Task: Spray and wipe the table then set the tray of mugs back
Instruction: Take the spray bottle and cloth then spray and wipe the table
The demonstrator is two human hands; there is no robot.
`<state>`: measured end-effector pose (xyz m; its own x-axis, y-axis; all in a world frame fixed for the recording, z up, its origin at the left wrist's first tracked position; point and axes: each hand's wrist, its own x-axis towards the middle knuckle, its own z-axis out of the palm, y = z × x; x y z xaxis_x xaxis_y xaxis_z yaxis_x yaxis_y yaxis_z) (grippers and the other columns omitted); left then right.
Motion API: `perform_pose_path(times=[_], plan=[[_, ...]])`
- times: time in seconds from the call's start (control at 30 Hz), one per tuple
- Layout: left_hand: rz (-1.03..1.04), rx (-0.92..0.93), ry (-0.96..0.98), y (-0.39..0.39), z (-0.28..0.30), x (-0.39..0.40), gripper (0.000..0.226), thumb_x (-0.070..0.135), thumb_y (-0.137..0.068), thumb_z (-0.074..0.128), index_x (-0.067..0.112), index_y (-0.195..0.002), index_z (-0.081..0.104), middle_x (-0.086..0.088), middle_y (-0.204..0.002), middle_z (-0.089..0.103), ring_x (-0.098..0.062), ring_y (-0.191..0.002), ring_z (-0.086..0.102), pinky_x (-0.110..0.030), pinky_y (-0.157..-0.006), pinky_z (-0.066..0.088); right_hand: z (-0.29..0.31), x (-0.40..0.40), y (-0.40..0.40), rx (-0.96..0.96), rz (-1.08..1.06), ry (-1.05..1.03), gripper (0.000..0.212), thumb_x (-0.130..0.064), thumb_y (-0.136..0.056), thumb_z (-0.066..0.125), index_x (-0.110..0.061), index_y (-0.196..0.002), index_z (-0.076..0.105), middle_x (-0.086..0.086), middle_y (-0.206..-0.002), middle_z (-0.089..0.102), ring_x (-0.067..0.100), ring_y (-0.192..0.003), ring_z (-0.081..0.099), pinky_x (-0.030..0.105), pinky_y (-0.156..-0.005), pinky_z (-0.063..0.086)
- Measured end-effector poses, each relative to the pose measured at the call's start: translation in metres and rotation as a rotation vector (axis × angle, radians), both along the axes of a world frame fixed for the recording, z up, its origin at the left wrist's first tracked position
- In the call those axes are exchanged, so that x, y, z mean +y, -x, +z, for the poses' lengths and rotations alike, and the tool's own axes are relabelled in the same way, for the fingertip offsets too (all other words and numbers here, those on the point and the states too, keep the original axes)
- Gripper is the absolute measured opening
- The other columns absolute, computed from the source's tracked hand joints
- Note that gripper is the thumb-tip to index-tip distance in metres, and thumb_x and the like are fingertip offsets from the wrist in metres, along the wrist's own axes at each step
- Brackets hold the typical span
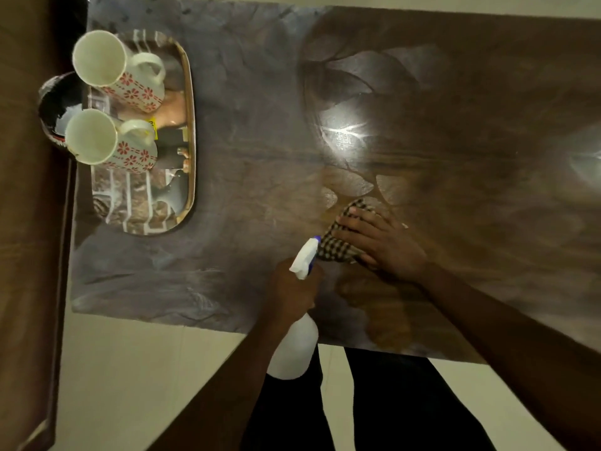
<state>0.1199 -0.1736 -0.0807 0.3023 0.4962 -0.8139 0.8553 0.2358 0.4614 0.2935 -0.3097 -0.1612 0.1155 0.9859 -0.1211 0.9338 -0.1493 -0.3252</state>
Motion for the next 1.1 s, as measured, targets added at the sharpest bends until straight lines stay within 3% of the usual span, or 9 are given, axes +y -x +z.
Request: perform_pose_path(times=[0.2, 0.3, 0.43, 0.5, 0.63, 0.73, 0.83, 0.97, 1.1], plan=[[0.022, -0.061, -0.032, 0.037, 0.001, -0.006, 0.02, 0.034, -0.083, 0.074, 0.017, -0.085, 0.065, -0.002, -0.061, 0.063, -0.011, -0.041, 0.057, -0.024, -0.047, 0.049, 0.006, 0.043, 0.04, -0.015, -0.745, -0.029, 0.056, -0.027, -0.082, 0.053, -0.02, -0.137, 0.042, 0.006, -0.144, 0.042, 0.025, -0.138, 0.026, 0.048, -0.111, 0.021], [0.102, -0.092, -0.107, 0.051, 0.002, -0.008, 0.026, 0.02, -0.085, 0.072, 0.02, -0.064, 0.056, 0.007, -0.048, 0.054, -0.003, -0.034, 0.05, -0.024, -0.045, 0.044, 0.0, 0.058, 0.098, -0.009, -0.566, -0.034, 0.057, -0.024, -0.081, 0.062, -0.02, -0.135, 0.044, 0.005, -0.144, 0.044, 0.025, -0.138, 0.027, 0.048, -0.112, 0.018], [0.122, -0.121, -0.067, 0.062, 0.012, -0.007, 0.015, 0.025, -0.087, 0.071, 0.017, -0.084, 0.058, 0.001, -0.069, 0.059, -0.005, -0.053, 0.058, -0.007, -0.046, 0.042, -0.003, -0.001, 0.112, -0.062, -0.068, -0.008, 0.05, -0.033, -0.09, 0.053, -0.027, -0.138, 0.042, -0.002, -0.147, 0.041, 0.02, -0.139, 0.027, 0.041, -0.112, 0.016], [0.121, -0.133, -0.079, 0.074, 0.014, -0.009, 0.019, 0.029, -0.086, 0.071, 0.013, -0.089, 0.061, -0.002, -0.071, 0.06, -0.012, -0.061, 0.057, -0.014, -0.054, 0.043, -0.001, -0.021, 0.101, -0.087, -0.17, 0.014, 0.055, -0.031, -0.087, 0.054, -0.027, -0.139, 0.038, -0.001, -0.147, 0.04, 0.02, -0.139, 0.027, 0.043, -0.11, 0.022], [0.145, -0.125, -0.102, 0.088, 0.016, -0.02, 0.037, 0.025, -0.087, 0.068, -0.008, -0.073, 0.059, -0.017, -0.054, 0.054, -0.017, -0.046, 0.05, -0.027, -0.049, 0.041, 0.008, 0.014, 0.136, -0.037, -0.741, -0.008, 0.054, -0.031, -0.082, 0.05, -0.023, -0.135, 0.043, 0.004, -0.142, 0.046, 0.023, -0.137, 0.028, 0.047, -0.109, 0.023], [0.147, -0.099, -0.071, 0.089, 0.02, -0.021, 0.034, 0.027, -0.086, 0.071, 0.005, -0.064, 0.058, -0.003, -0.051, 0.055, -0.008, -0.041, 0.05, -0.016, -0.044, 0.042, 0.002, 0.001, 0.186, -0.045, -0.304, -0.006, 0.05, -0.033, -0.089, 0.047, -0.023, -0.137, 0.042, 0.002, -0.144, 0.044, 0.023, -0.139, 0.027, 0.046, -0.112, 0.021], [0.129, -0.095, -0.023, 0.093, 0.022, -0.012, 0.012, 0.032, -0.087, 0.069, 0.033, -0.079, 0.061, 0.014, -0.062, 0.057, 0.002, -0.053, 0.057, -0.002, -0.049, 0.04, -0.001, -0.06, 0.169, -0.095, 0.122, 0.005, 0.048, -0.035, -0.093, 0.044, -0.027, -0.14, 0.039, -0.003, -0.151, 0.033, 0.02, -0.141, 0.025, 0.045, -0.113, 0.019], [0.145, -0.059, -0.063, 0.104, 0.018, 0.001, 0.035, 0.031, -0.087, 0.068, 0.006, -0.063, 0.06, -0.003, -0.045, 0.054, -0.005, -0.035, 0.05, -0.012, -0.045, 0.04, 0.007, -0.076, 0.13, -0.061, -0.386, 0.047, 0.061, -0.031, -0.083, 0.048, -0.027, -0.141, 0.032, 0.006, -0.146, 0.041, 0.024, -0.138, 0.026, 0.048, -0.11, 0.022], [0.141, -0.106, -0.049, 0.097, 0.02, 0.01, 0.025, 0.032, -0.086, 0.071, 0.007, -0.081, 0.068, -0.003, -0.06, 0.06, -0.001, -0.043, 0.053, -0.007, -0.043, 0.038, 0.008, 0.003, 0.16, -0.058, -0.694, 0.021, 0.058, -0.028, -0.08, 0.047, -0.021, -0.137, 0.039, 0.008, -0.143, 0.044, 0.027, -0.136, 0.027, 0.044, -0.113, 0.013]])
